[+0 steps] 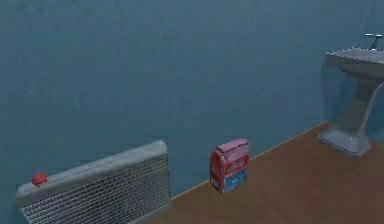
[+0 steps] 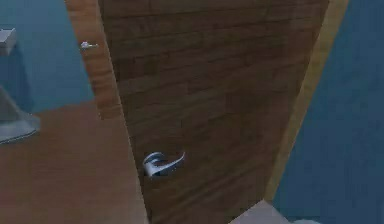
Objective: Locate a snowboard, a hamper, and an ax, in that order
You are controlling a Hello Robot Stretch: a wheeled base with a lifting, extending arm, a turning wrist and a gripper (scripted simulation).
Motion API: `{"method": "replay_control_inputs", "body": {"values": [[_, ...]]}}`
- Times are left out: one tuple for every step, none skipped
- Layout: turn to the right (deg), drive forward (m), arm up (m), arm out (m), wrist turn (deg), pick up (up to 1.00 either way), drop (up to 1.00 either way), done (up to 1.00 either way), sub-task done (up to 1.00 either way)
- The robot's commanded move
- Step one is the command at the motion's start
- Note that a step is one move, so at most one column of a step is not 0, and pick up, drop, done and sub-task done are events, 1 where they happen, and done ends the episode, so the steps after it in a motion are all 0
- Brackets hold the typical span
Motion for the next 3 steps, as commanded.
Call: {"method": "replay_control_inputs", "body": {"values": [[0.0,0.5,0.0,0.0,0.0,0.0,0.0,0.0,0.0],[45.0,0.0,0.0,0.0,0.0,0.0,0.0,0.0,0.0],[39.0,0.0,0.0,0.0,0.0,0.0,0.0,0.0,0.0]]}}
